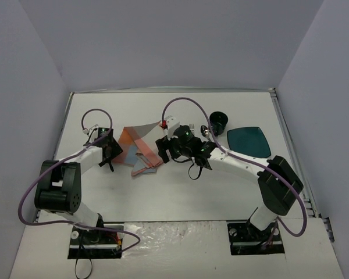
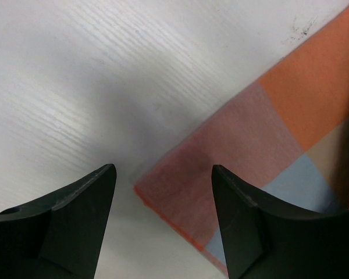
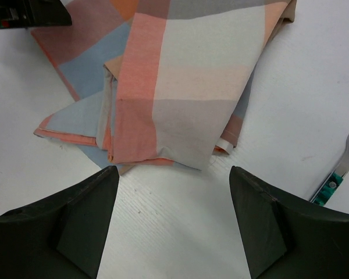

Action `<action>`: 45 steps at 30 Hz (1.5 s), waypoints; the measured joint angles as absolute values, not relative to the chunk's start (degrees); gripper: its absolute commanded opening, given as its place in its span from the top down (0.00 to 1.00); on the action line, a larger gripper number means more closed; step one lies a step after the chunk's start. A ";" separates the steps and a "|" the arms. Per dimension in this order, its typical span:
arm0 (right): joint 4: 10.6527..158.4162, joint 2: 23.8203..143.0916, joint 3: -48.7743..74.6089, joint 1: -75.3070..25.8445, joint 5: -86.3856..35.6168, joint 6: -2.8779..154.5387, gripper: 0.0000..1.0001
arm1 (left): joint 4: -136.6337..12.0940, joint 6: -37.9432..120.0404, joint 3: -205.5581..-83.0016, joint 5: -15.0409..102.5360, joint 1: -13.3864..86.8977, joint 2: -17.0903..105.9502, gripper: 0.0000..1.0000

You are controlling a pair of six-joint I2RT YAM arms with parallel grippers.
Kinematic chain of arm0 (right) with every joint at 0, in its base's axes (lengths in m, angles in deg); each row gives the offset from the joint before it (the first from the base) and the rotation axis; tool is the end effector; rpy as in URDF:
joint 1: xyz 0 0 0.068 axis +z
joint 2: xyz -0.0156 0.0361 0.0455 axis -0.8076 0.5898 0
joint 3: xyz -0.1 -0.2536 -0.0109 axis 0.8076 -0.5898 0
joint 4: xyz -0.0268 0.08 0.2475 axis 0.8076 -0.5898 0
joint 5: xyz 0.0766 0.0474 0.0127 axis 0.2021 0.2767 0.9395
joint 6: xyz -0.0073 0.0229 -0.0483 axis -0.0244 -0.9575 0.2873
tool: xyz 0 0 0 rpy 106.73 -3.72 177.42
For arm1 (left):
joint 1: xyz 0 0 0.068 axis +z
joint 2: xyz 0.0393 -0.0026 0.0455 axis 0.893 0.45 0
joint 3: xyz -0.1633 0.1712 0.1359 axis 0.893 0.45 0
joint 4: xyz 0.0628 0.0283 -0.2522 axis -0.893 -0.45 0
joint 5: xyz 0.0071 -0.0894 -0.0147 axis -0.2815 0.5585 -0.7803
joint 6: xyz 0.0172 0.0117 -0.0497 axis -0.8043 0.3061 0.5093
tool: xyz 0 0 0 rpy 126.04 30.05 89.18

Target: Set the dinner table for one person

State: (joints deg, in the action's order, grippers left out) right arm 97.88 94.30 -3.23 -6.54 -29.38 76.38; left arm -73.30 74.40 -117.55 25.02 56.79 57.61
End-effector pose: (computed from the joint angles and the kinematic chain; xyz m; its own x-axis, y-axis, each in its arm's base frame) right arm 0.2499 0.2743 0.2596 -0.3115 -0.1772 -0.9336 -0.7447 0.6557 0.1240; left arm 0.2991 -0.0273 0.1678 -0.5547 -0.6361 -0.5364 -0.5538 0.7633 -0.3327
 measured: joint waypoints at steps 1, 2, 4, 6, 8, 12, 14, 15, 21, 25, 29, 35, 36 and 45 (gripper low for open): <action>97.88 95.05 -3.18 -6.33 -29.36 76.47 0.28 | -73.41 74.31 -118.17 24.72 56.64 58.22 0.46; 97.88 95.86 -3.11 -6.08 -29.35 76.60 0.28 | -73.45 74.19 -118.73 24.50 56.52 58.82 0.48; 97.82 97.56 -2.93 -5.30 -29.35 76.90 0.28 | -73.39 73.97 -119.60 24.07 56.44 59.84 0.55; 97.80 99.29 -2.56 -4.39 -29.44 77.20 0.30 | -73.37 73.80 -119.94 23.65 56.26 60.29 0.65; 97.78 100.67 -2.26 -3.53 -29.54 77.52 0.32 | -73.31 73.67 -120.09 23.49 56.16 60.55 0.73; 97.96 102.82 -1.13 -1.90 -30.12 78.36 0.35 | -73.22 73.55 -120.31 23.32 55.98 61.06 0.90; 98.29 104.04 -0.10 -1.31 -30.30 78.75 0.38 | -73.19 73.47 -120.36 23.23 55.77 61.21 0.97; 98.45 104.60 0.35 -1.05 -30.39 79.01 0.40 | -73.14 73.48 -120.37 23.27 55.69 61.25 1.00; 99.04 108.34 3.04 -0.14 -30.57 80.09 0.49 | -73.05 73.61 -120.51 23.41 55.42 61.38 1.00; 99.06 110.50 4.47 0.18 -30.59 80.30 0.56 | -73.17 73.63 -120.56 23.41 55.42 61.38 1.00; 99.06 112.13 5.41 0.18 -30.72 80.38 0.62 | -73.32 73.63 -120.62 23.41 55.42 61.38 1.00; 99.07 113.63 6.26 0.18 -31.25 80.36 0.63 | -73.49 73.67 -120.66 23.41 55.42 61.38 1.00; 99.06 113.79 6.37 0.18 -31.30 80.36 0.63 | -73.50 73.67 -120.67 23.41 55.42 61.38 1.00; 99.06 113.92 6.43 0.21 -33.11 80.75 1.00 | -74.32 73.83 -120.96 23.46 55.38 61.38 1.00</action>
